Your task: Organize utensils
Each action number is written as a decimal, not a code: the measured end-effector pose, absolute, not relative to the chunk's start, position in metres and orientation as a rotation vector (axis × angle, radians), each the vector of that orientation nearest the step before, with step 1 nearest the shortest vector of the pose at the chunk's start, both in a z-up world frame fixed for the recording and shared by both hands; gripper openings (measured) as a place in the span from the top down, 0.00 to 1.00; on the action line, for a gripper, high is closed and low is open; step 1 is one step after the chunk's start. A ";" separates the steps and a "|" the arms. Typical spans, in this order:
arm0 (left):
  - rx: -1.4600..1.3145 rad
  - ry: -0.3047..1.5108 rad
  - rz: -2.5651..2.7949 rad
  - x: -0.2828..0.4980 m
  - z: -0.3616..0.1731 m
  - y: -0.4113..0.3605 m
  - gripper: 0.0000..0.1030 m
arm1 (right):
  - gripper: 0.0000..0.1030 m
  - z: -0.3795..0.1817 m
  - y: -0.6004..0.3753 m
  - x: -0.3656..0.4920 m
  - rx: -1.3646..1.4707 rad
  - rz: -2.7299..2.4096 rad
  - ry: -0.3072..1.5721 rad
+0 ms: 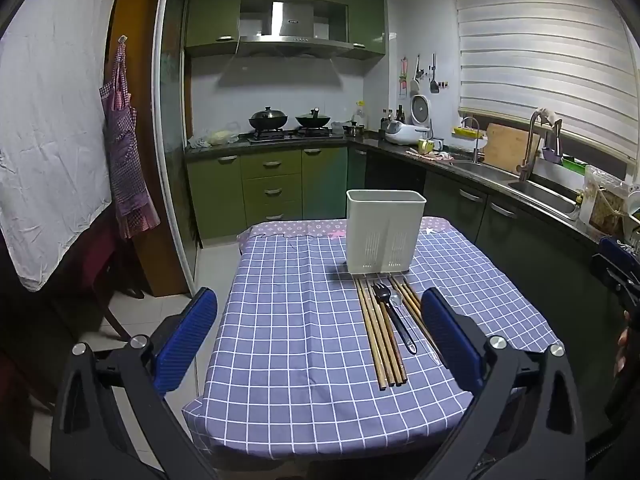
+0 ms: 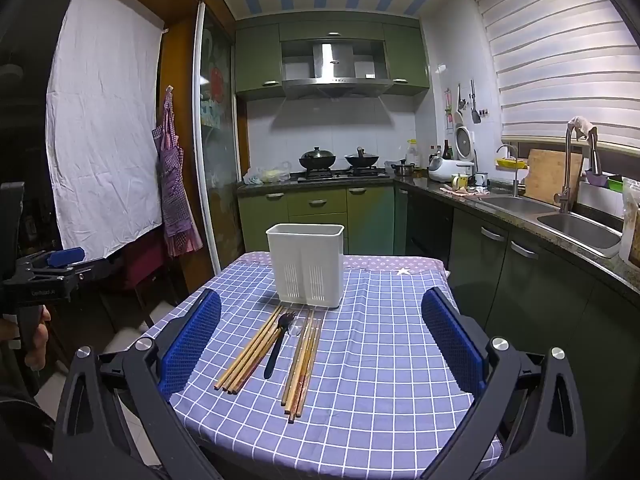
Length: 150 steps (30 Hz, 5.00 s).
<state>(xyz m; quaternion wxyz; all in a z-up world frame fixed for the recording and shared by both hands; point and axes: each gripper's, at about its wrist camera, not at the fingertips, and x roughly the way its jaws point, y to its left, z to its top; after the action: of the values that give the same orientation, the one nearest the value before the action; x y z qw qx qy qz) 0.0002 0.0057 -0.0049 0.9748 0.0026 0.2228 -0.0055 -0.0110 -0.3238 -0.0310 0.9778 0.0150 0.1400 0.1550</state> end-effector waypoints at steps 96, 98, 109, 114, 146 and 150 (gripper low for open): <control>0.075 0.700 -0.096 0.083 -0.042 -0.015 0.06 | 0.04 -0.054 -0.322 0.067 -0.015 0.235 0.466; 0.104 0.743 -0.116 0.100 -0.047 -0.026 0.06 | 0.04 -0.055 -0.322 0.081 -0.022 0.242 0.489; -0.013 1.085 -0.263 0.209 -0.089 -0.080 0.08 | 0.12 -0.082 -0.331 0.209 -0.061 0.272 0.795; -0.078 1.219 -0.247 0.244 -0.115 -0.094 0.33 | 0.52 -0.107 -0.350 0.248 0.020 0.287 0.936; -0.201 1.438 -0.136 0.305 -0.180 -0.101 0.78 | 0.59 -0.141 -0.331 0.262 -0.033 0.358 1.030; -0.208 1.430 -0.119 0.313 -0.181 -0.100 0.78 | 0.59 -0.142 -0.333 0.262 -0.030 0.360 1.031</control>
<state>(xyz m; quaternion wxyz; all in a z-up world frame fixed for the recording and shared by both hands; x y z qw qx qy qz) 0.3129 -0.0997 -0.1812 0.7486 -0.0949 0.6539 -0.0546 0.2619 -0.3327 -0.1415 0.8545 -0.0144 0.4902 0.1712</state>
